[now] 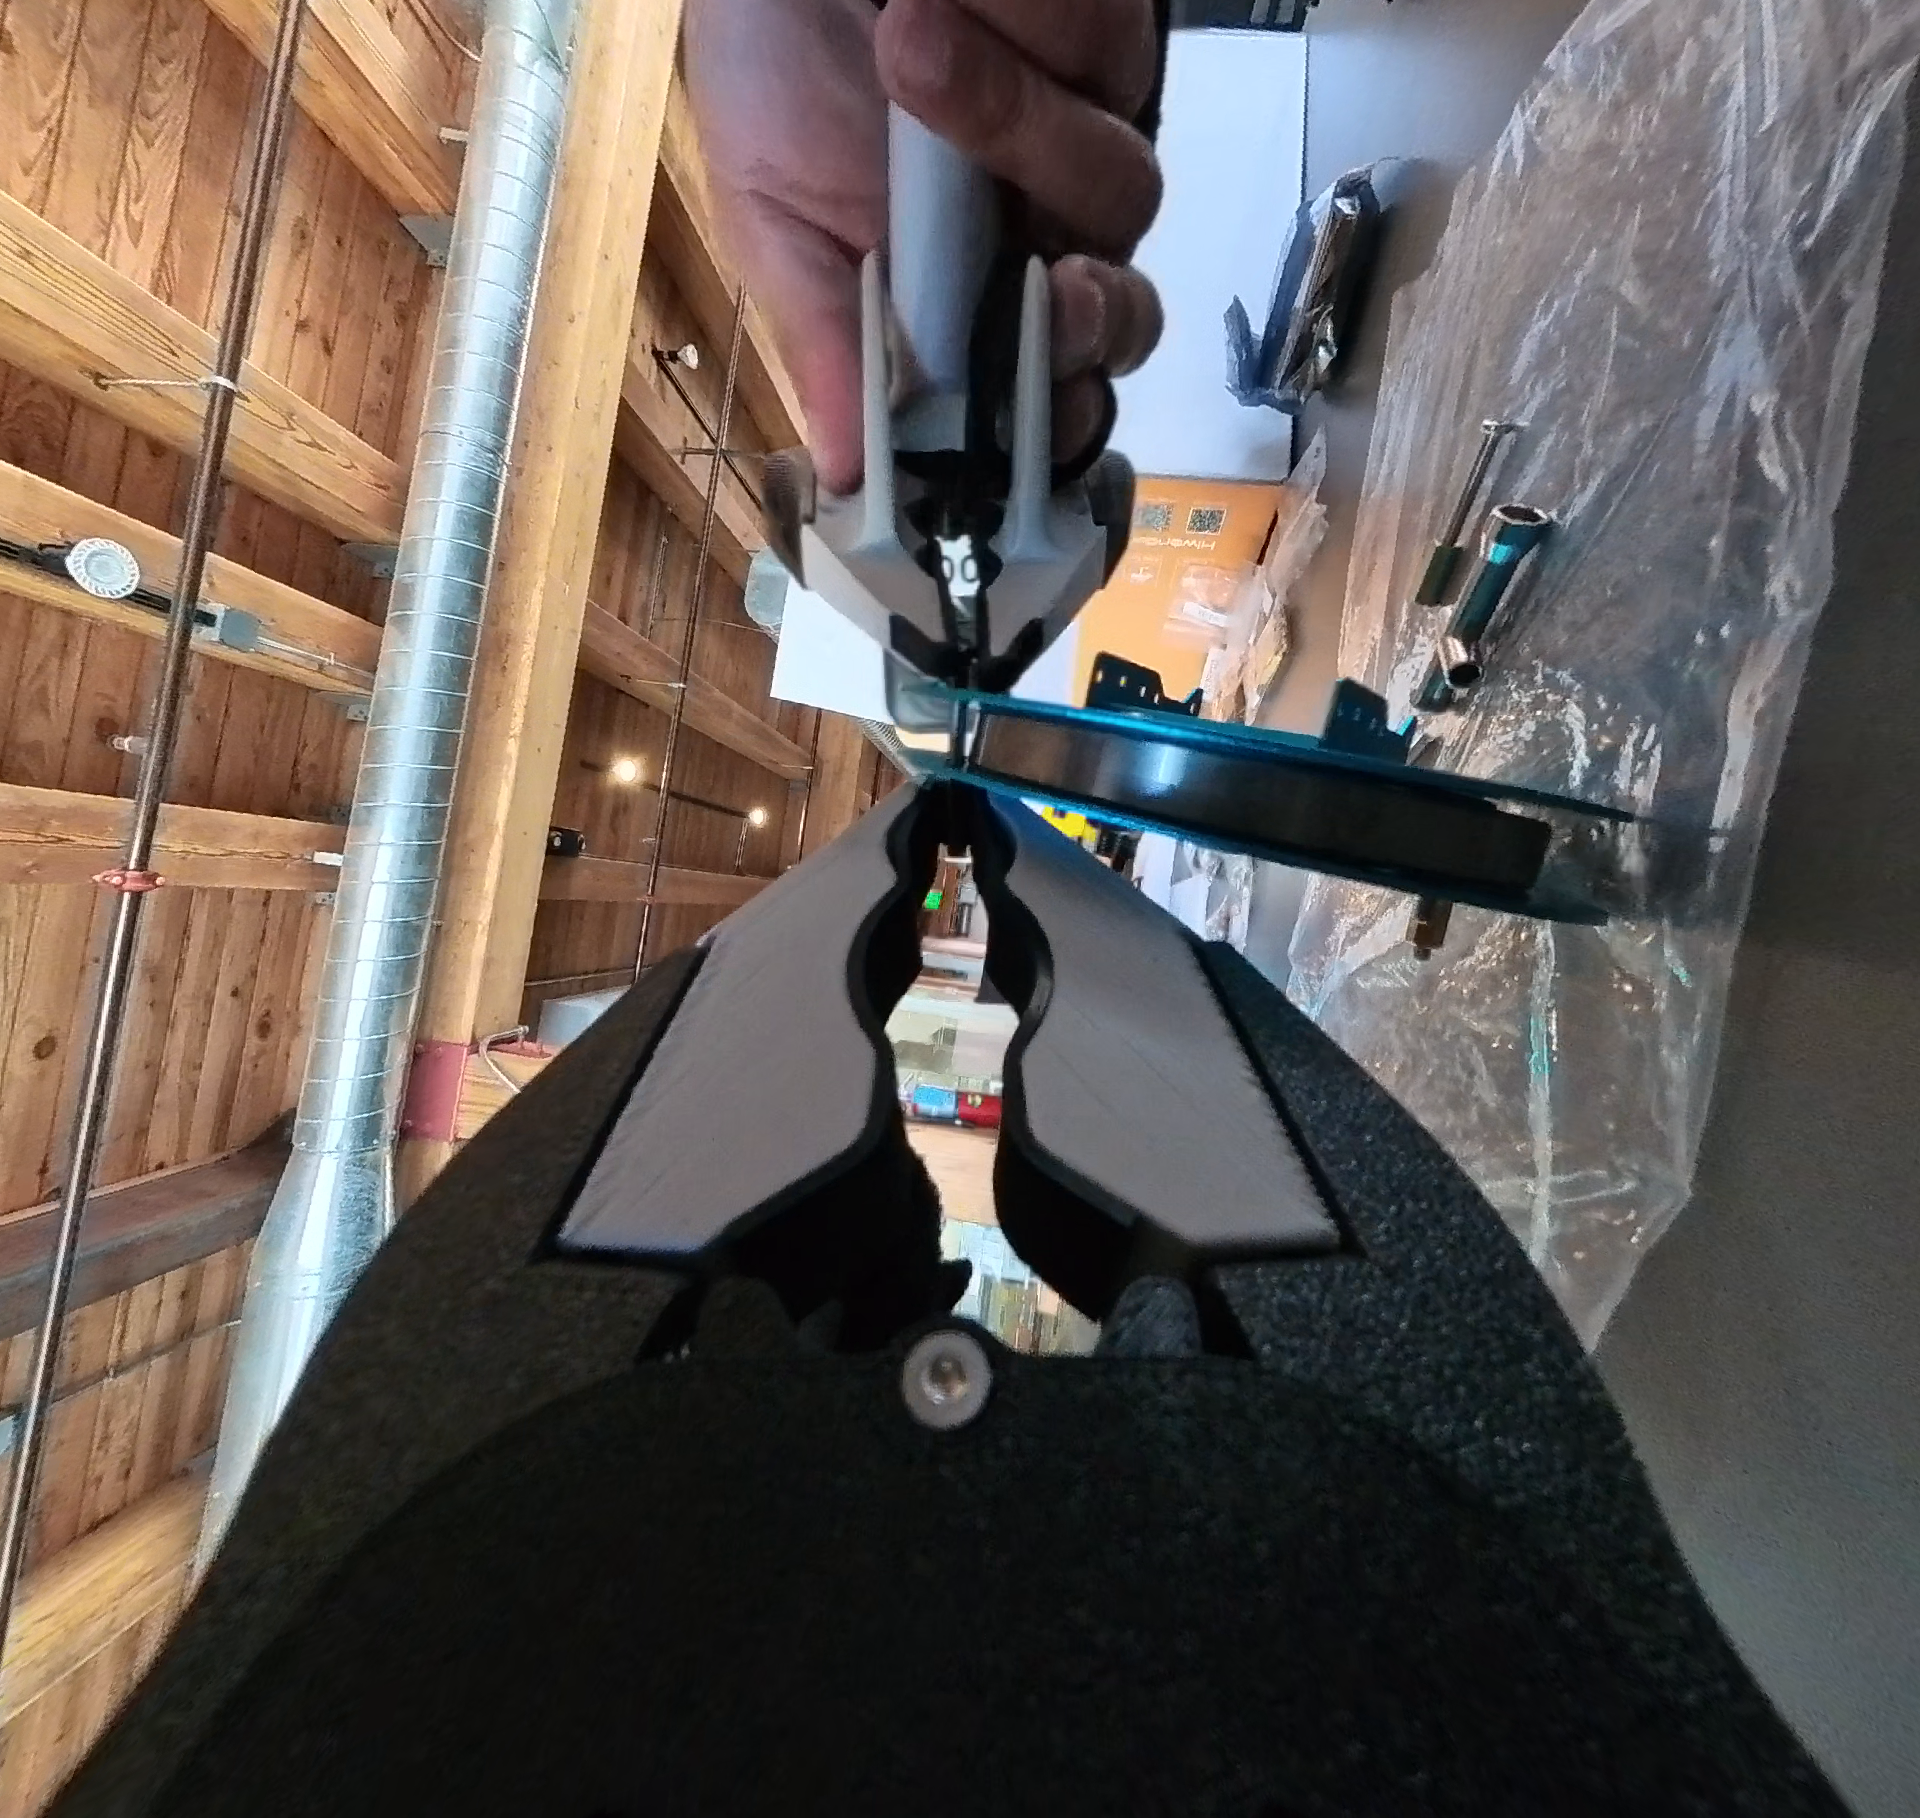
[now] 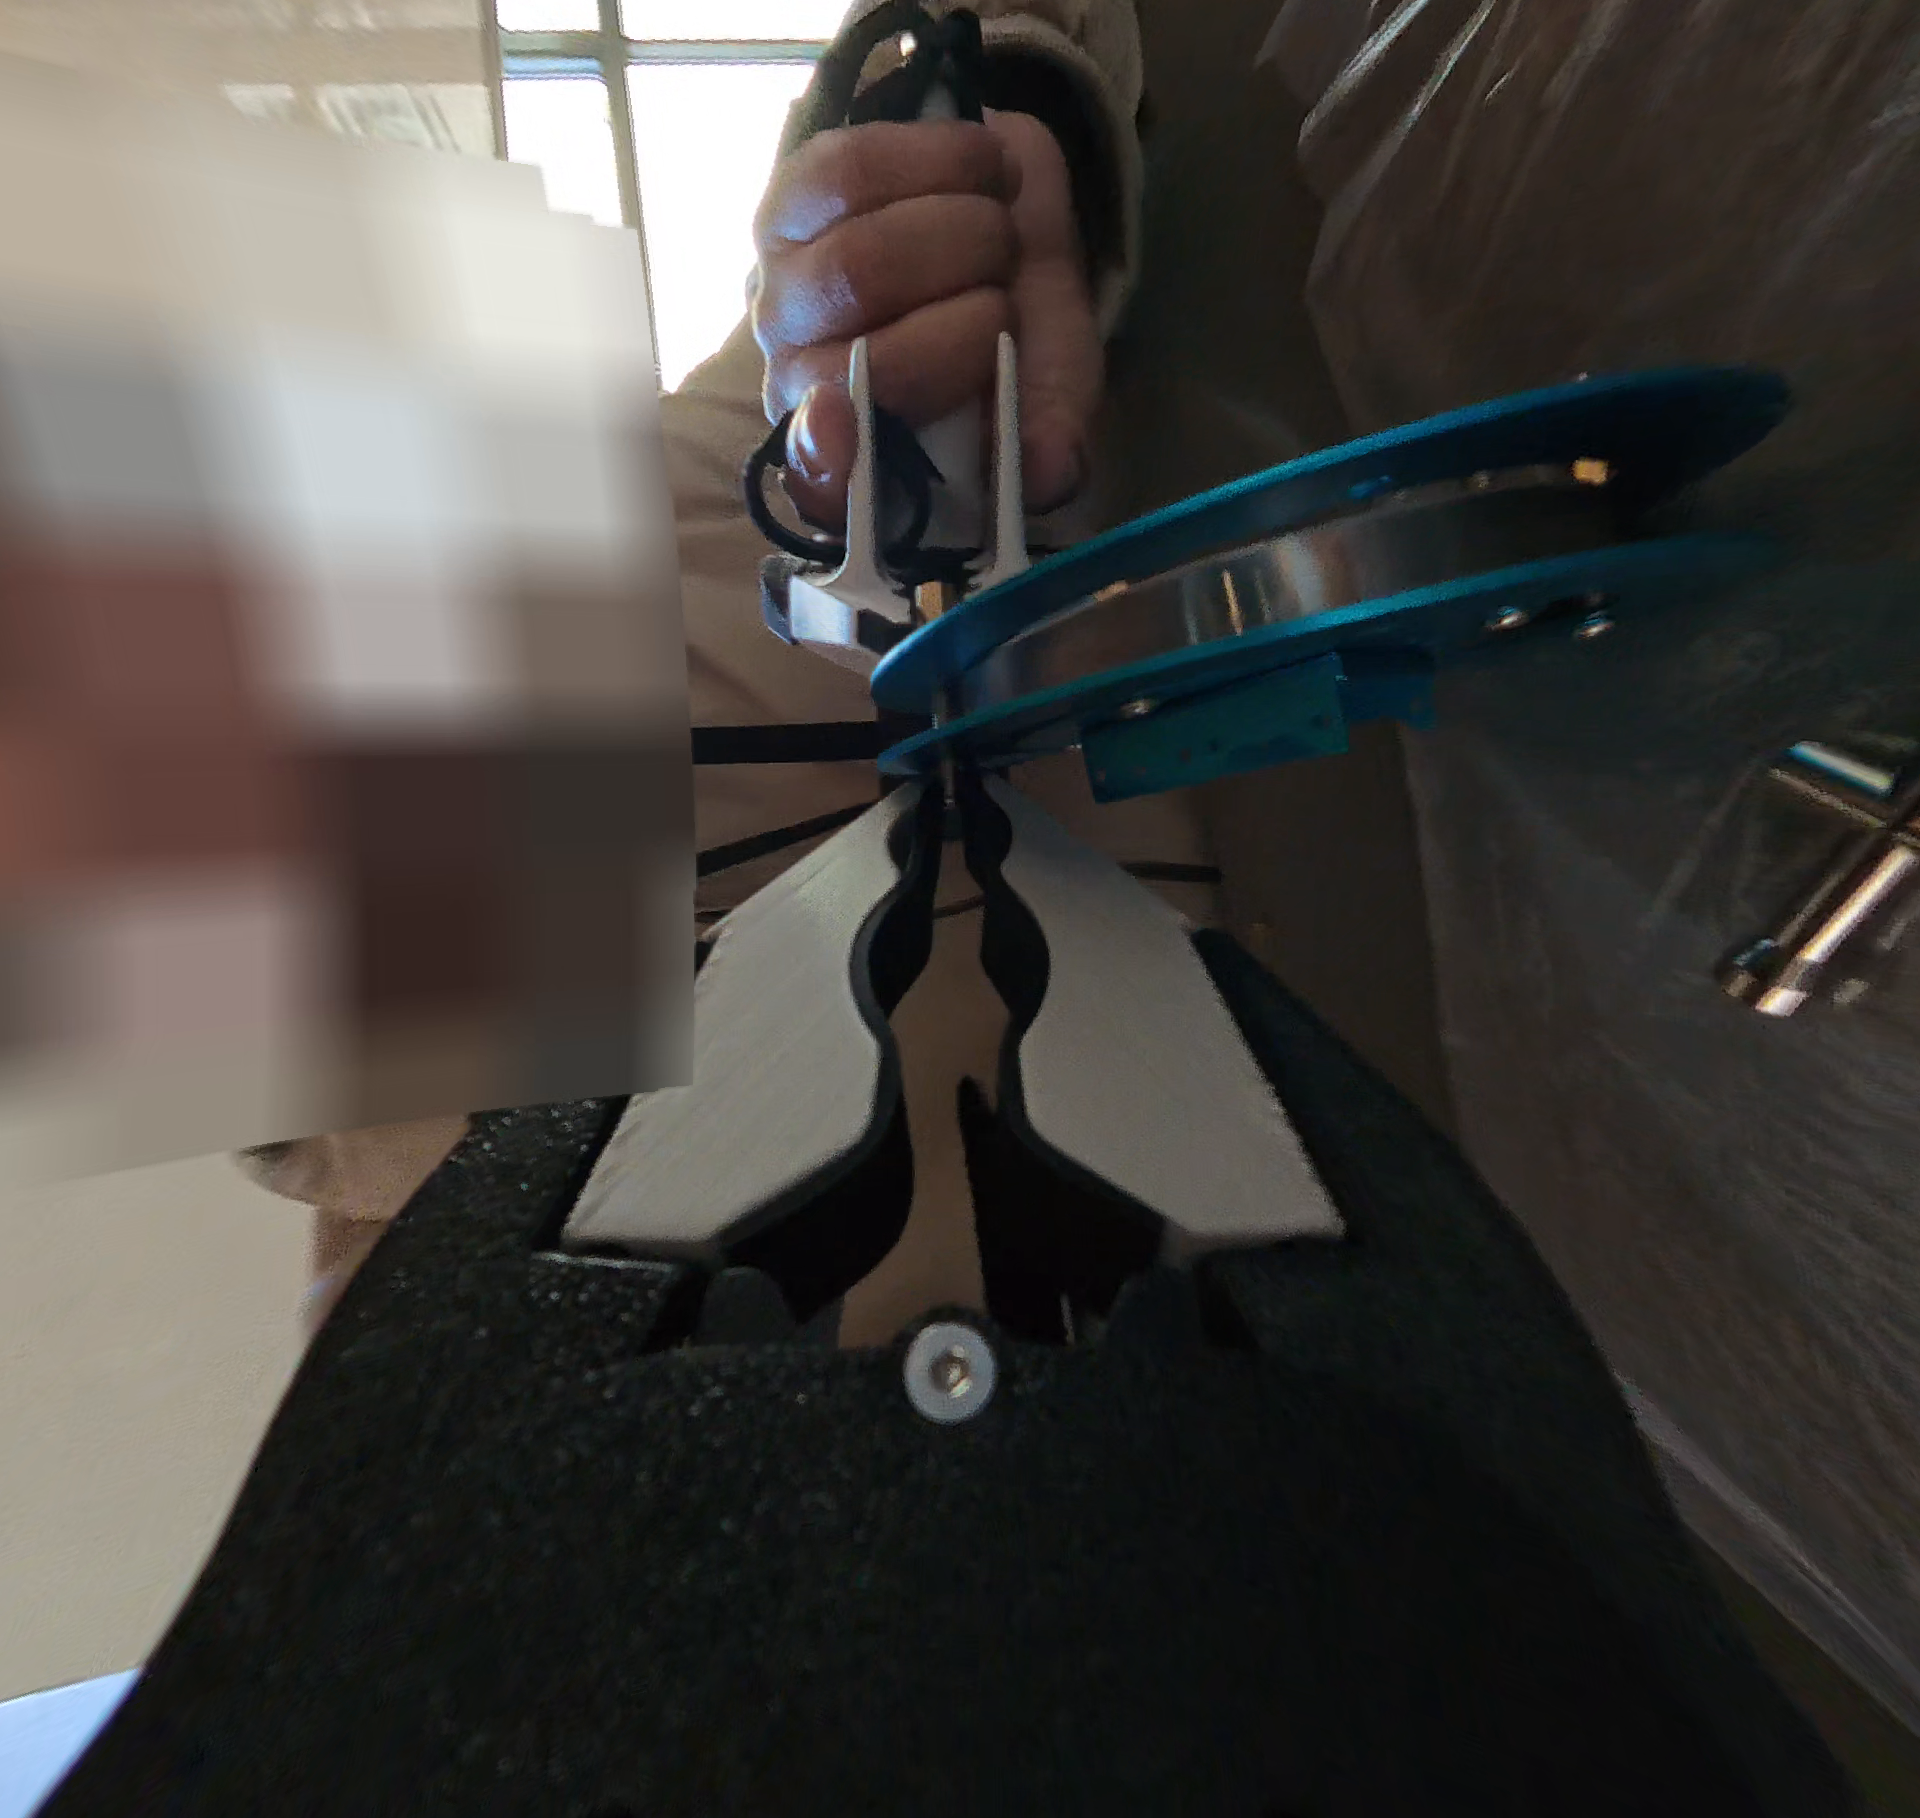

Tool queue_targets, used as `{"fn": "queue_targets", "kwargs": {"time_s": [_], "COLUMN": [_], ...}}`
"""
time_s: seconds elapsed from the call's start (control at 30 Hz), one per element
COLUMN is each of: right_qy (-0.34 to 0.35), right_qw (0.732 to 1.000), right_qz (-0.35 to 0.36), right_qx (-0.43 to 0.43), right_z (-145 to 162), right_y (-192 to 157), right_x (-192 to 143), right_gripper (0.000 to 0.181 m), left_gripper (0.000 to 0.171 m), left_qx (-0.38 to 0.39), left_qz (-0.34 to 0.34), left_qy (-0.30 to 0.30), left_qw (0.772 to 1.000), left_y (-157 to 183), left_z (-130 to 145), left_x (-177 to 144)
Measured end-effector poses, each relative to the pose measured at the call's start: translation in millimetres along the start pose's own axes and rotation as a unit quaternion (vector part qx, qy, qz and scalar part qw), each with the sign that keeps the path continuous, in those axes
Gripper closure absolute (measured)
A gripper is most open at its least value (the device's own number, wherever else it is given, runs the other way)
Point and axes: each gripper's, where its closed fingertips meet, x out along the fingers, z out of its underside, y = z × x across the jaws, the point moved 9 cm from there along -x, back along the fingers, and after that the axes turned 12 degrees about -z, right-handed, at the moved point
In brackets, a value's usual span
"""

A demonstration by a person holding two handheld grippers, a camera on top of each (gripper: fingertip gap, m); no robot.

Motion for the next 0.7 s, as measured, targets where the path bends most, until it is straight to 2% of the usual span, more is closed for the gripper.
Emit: {"fn": "queue_targets", "kwargs": {"time_s": [0.03,0.17,0.23,0.33,0.43,0.53,0.63,0.7], "right_qy": [-0.008,-0.043,-0.030,0.009,0.078,0.175,0.269,0.304], "right_qw": [0.999,0.976,0.965,0.939,0.896,0.837,0.791,0.782], "right_qz": [0.023,0.155,0.175,0.214,0.259,0.307,0.301,0.287], "right_qx": [-0.021,-0.148,-0.195,-0.268,-0.353,-0.417,-0.460,-0.463], "right_z": [1,6,10,20,27,30,32,30], "right_y": [-3,-17,-25,-30,-29,-22,-14,-9], "right_x": [1,4,4,-1,-8,-15,-11,-3], "right_gripper": [0.180,0.176,0.164,0.157,0.152,0.150,0.146,0.149], "left_gripper": [0.170,0.169,0.169,0.168,0.168,0.168,0.168,0.167], "left_qx": [-0.001,-0.002,-0.007,-0.025,-0.076,-0.121,-0.165,-0.194], "left_qz": [0.001,0.002,0.004,0.011,0.035,0.063,0.097,0.114], "left_qy": [0.003,0.009,0.007,0.003,-0.019,-0.070,-0.093,-0.112], "left_qw": [1.000,1.000,1.000,1.000,0.996,0.988,0.977,0.968], "left_y": [0,0,0,-1,-4,-6,-7,-8], "left_z": [-1,-3,-1,1,13,33,50,57], "left_x": [0,0,0,3,10,18,22,24]}}
